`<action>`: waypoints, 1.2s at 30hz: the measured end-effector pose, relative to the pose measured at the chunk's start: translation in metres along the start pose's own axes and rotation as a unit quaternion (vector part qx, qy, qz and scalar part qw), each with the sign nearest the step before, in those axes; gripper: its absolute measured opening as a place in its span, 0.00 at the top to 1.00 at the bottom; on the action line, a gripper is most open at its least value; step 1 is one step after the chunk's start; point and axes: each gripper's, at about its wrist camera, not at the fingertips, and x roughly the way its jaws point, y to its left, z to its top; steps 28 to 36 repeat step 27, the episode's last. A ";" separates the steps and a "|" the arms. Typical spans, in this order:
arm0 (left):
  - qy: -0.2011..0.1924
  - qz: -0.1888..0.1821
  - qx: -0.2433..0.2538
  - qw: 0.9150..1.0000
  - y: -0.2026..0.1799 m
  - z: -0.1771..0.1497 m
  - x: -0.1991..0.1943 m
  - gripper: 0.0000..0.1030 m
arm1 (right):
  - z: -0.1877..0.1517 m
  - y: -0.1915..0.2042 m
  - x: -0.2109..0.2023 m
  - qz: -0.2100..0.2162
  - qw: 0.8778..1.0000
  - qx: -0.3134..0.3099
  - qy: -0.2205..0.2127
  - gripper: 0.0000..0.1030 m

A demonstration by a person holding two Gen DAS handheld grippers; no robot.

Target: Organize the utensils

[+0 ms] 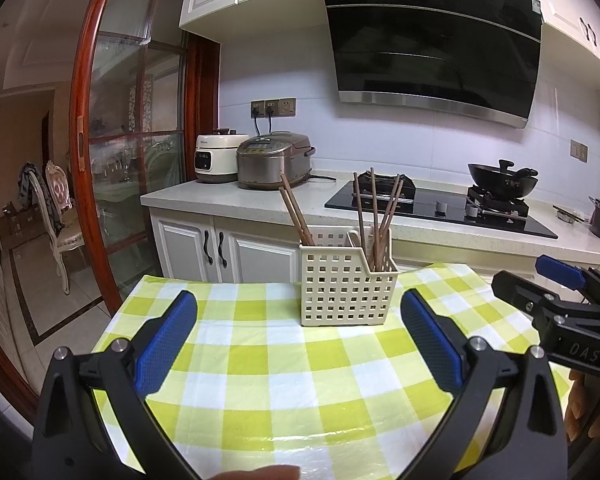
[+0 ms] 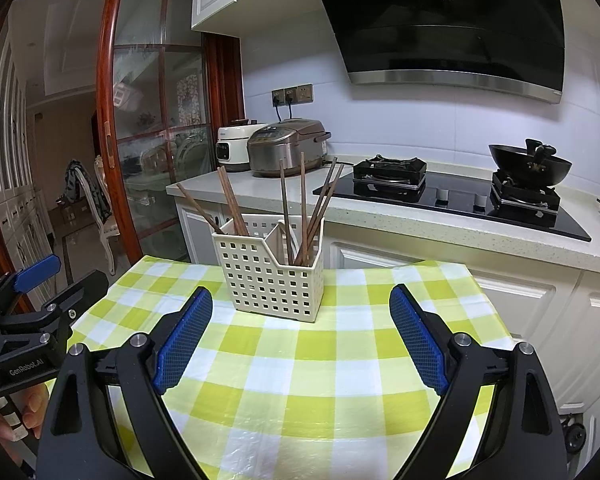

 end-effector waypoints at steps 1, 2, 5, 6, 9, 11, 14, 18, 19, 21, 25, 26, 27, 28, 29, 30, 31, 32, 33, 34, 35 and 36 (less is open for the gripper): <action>0.000 0.000 0.000 1.000 0.000 0.000 0.000 0.04 | 0.000 -0.001 0.000 0.000 1.000 0.001 0.000 0.18; -0.001 0.000 0.000 1.000 0.000 0.000 0.000 0.04 | 0.000 -0.001 0.000 0.001 1.000 0.001 0.000 0.18; -0.004 0.001 -0.002 1.000 0.001 -0.001 0.000 0.04 | 0.000 0.001 0.000 0.001 1.000 0.002 0.000 0.18; -0.005 0.001 -0.004 1.000 0.001 -0.001 0.000 0.04 | 0.000 0.002 0.001 0.001 1.000 0.001 0.000 0.18; -0.004 0.000 -0.009 1.000 0.002 -0.001 0.001 0.04 | -0.003 0.004 0.000 0.002 1.000 -0.001 0.001 0.18; 0.001 -0.005 -0.012 1.000 0.003 -0.003 0.003 0.04 | -0.003 0.007 0.000 0.003 1.000 -0.002 0.001 0.18; 0.008 -0.003 -0.016 1.000 0.004 -0.004 0.006 0.04 | -0.006 0.011 0.002 0.005 1.000 -0.003 0.003 0.18; 0.009 0.003 -0.010 1.000 0.003 -0.006 0.008 0.04 | -0.009 0.012 0.002 0.006 1.000 -0.005 0.005 0.18; 0.010 -0.001 -0.010 1.000 0.003 -0.006 0.009 0.04 | -0.009 0.011 0.002 0.006 1.000 -0.004 0.006 0.18; 0.015 -0.009 -0.012 1.000 0.004 -0.007 0.011 0.04 | -0.009 0.012 0.002 0.005 1.000 -0.002 0.006 0.18; 0.014 -0.008 -0.008 1.000 0.004 -0.007 0.009 0.04 | -0.010 0.010 0.000 0.005 1.000 0.000 0.007 0.18; 0.014 -0.008 -0.006 1.000 0.003 -0.006 0.009 0.04 | -0.009 0.006 0.002 0.006 1.000 0.000 0.008 0.18; 0.013 -0.007 -0.004 1.000 0.002 -0.006 0.008 0.04 | -0.010 0.008 0.002 0.006 1.000 0.000 0.009 0.18; 0.013 -0.007 -0.004 1.000 0.002 -0.006 0.008 0.04 | -0.010 0.008 0.002 0.006 1.000 0.000 0.009 0.18; 0.013 -0.007 -0.004 1.000 0.002 -0.006 0.008 0.04 | -0.010 0.008 0.002 0.006 1.000 0.000 0.009 0.18; 0.013 -0.007 -0.004 1.000 0.002 -0.006 0.008 0.04 | -0.010 0.008 0.002 0.006 1.000 0.000 0.009 0.18; 0.013 -0.007 -0.004 1.000 0.002 -0.006 0.008 0.04 | -0.010 0.008 0.002 0.006 1.000 0.000 0.009 0.18; 0.013 -0.007 -0.004 1.000 0.002 -0.006 0.008 0.04 | -0.010 0.008 0.002 0.006 1.000 0.000 0.009 0.18; 0.013 -0.007 -0.004 1.000 0.002 -0.006 0.008 0.04 | -0.010 0.008 0.002 0.006 1.000 0.000 0.009 0.18; 0.013 -0.007 -0.004 1.000 0.002 -0.006 0.008 0.04 | -0.010 0.008 0.002 0.006 1.000 0.000 0.009 0.18; 0.013 -0.007 -0.004 1.000 0.002 -0.006 0.008 0.04 | -0.010 0.008 0.002 0.006 1.000 0.000 0.009 0.18; 0.013 -0.007 -0.004 1.000 0.002 -0.006 0.008 0.04 | -0.010 0.008 0.002 0.006 1.000 0.000 0.009 0.18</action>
